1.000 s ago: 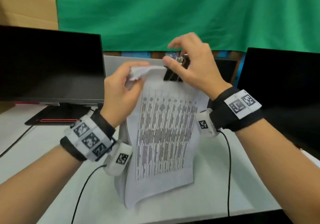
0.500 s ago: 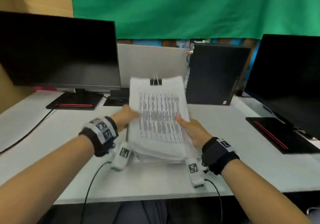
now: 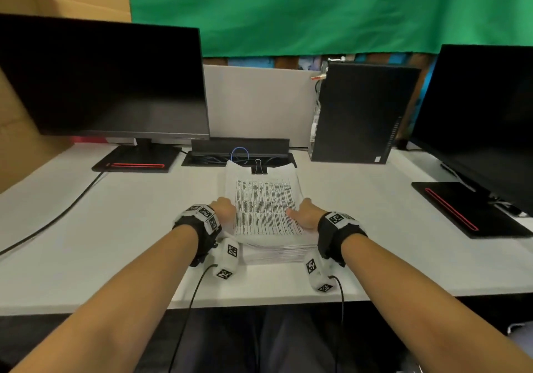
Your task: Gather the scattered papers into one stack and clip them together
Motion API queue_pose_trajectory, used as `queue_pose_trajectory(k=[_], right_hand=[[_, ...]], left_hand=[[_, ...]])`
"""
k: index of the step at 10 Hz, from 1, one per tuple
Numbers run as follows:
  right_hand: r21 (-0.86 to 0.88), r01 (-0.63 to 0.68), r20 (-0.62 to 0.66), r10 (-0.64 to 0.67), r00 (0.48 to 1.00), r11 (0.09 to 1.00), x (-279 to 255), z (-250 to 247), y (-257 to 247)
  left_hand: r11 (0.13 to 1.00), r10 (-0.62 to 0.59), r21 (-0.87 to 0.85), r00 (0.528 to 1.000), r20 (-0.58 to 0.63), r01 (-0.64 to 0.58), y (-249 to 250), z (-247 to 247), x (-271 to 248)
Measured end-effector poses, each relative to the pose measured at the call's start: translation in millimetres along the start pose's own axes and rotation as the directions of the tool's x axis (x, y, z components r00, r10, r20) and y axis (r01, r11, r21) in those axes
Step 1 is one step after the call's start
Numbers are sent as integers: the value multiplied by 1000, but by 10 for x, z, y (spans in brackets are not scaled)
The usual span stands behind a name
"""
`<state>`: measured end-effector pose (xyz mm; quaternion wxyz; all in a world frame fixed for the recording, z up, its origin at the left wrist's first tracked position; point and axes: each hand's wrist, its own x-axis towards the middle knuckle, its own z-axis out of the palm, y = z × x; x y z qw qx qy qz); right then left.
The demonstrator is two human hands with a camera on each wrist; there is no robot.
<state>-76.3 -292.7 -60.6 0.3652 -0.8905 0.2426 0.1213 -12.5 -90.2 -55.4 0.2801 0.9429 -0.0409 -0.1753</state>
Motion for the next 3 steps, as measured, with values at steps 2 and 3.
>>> queue_pose_trajectory(k=[2,3], right_hand=[[-149,52,87,-39,995,987,19,-136,71],[-82,32,265,-9,964,996,-7,-516,9]], left_hand=[[988,-70,-130,991,117,85,36,-106,-27],[931,-77,-312,940,333,187,-7,-348,115]])
